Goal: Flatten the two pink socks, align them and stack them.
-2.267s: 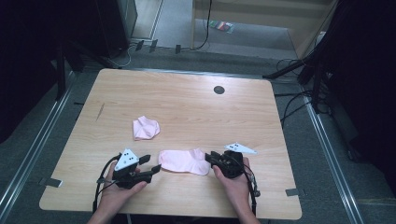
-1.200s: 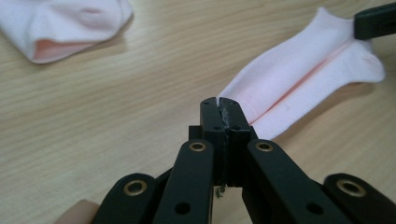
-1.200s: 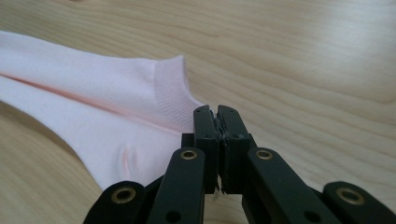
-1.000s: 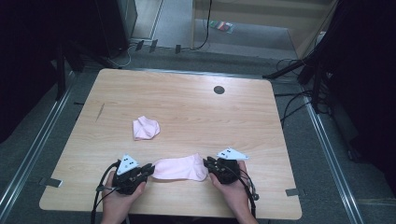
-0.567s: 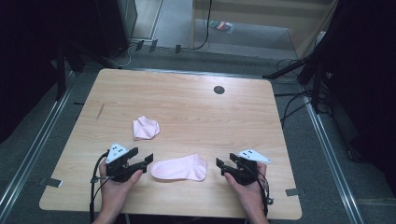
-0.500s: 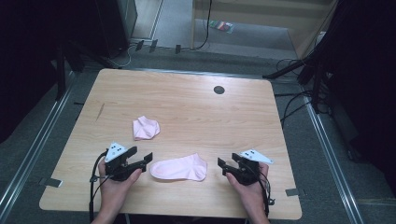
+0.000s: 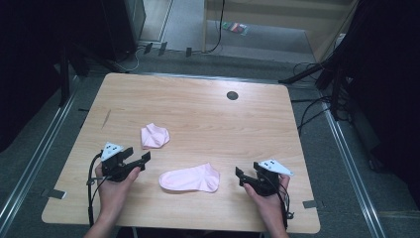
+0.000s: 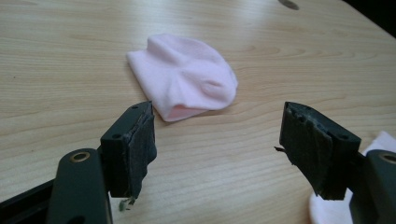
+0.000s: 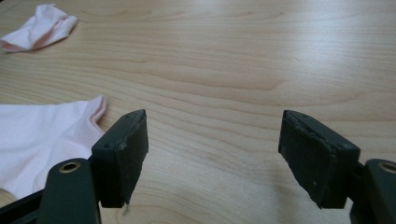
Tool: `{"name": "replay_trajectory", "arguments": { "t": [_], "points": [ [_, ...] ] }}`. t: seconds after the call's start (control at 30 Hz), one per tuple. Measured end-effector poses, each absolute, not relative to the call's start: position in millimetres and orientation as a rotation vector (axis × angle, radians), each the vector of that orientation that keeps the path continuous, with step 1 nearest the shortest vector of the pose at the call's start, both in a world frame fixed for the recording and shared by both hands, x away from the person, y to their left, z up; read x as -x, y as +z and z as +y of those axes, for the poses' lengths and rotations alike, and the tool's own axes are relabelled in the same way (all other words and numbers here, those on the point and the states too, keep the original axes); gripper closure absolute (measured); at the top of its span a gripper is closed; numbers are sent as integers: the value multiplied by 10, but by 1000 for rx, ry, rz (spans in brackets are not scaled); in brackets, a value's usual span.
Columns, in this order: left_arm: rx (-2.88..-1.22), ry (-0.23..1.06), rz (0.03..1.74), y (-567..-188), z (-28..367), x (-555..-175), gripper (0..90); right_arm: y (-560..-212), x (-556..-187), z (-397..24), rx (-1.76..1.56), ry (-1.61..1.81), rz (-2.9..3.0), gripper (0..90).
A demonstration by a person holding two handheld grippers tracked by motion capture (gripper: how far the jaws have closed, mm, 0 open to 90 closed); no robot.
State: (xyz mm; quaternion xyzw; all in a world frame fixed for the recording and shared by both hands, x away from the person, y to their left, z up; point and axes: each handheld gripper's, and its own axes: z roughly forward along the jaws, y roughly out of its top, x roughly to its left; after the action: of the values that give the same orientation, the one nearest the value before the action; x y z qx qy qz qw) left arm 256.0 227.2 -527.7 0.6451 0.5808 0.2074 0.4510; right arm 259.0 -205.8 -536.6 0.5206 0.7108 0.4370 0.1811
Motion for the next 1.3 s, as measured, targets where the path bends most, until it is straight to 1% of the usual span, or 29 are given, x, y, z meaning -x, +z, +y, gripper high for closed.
{"name": "replay_trajectory", "arguments": {
  "t": [0.2, 0.23, 0.27, 0.37, 0.47, 0.57, 0.73, 0.77, 0.8, 0.83, 0.9, 0.93, 0.97, 1.07, 1.1, 1.13, 1.17, 1.27, 1.3],
  "points": [
    [-1609, 564, 1477, -5291, 2251, -2755, 274, -5416, -2625, -2100, -1534, 1174, 1998, 252],
    [-1627, 592, 1493, -5298, 2237, -2852, 270, -5416, -2629, -2106, -1541, 1172, 1996, 253],
    [-1627, 592, 1493, -5298, 2237, -2852, 270, -5416, -2629, -2106, -1541, 1172, 1996, 253],
    [-1640, 645, 1534, -5288, 2203, -3026, 265, -5420, -2628, -2095, -1544, 1168, 1996, 252],
    [-1662, 661, 1569, -5295, 2180, -3165, 243, -5422, -2631, -2090, -1539, 1166, 1999, 253],
    [-1677, 651, 1598, -5337, 2155, -3275, 219, -5428, -2629, -2074, -1540, 1157, 1999, 253],
    [-1703, 645, 1656, -5444, 2123, -3380, 238, -5431, -2625, -2052, -1513, 1149, 2016, 252],
    [-1705, 642, 1667, -5458, 2118, -3389, 273, -5432, -2628, -2058, -1514, 1154, 2015, 252],
    [-1706, 637, 1673, -5468, 2117, -3395, 273, -5432, -2628, -2058, -1514, 1154, 2015, 252],
    [-1705, 639, 1681, -5478, 2115, -3404, 339, -5432, -2629, -2066, -1524, 1155, 2010, 252],
    [-1697, 639, 1687, -5476, 2117, -3409, 396, -5434, -2630, -2067, -1529, 1153, 2008, 252],
    [-1689, 648, 1698, -5477, 2117, -3411, 396, -5434, -2630, -2067, -1529, 1153, 2008, 252],
    [-1678, 652, 1707, -5476, 2122, -3410, 424, -5436, -2630, -2063, -1531, 1152, 2009, 252],
    [-1680, 666, 1700, -5480, 2110, -3409, 569, -5443, -2626, -2048, -1526, 1144, 2012, 252],
    [-1684, 654, 1690, -5479, 2115, -3412, 635, -5445, -2623, -2043, -1523, 1142, 2014, 253],
    [-1690, 624, 1684, -5473, 2132, -3413, 713, -5446, -2619, -2038, -1525, 1141, 2014, 253],
    [-1678, 591, 1679, -5473, 2157, -3413, 854, -5450, -2618, -2038, -1523, 1141, 2014, 253],
    [-1630, 583, 1684, -5487, 2193, -3405, 871, -5449, -2619, -2041, -1528, 1141, 2013, 253],
    [-1640, 588, 1666, -5477, 2193, -3396, 879, -5451, -2624, -2044, -1534, 1139, 2012, 255]
  ]
}}
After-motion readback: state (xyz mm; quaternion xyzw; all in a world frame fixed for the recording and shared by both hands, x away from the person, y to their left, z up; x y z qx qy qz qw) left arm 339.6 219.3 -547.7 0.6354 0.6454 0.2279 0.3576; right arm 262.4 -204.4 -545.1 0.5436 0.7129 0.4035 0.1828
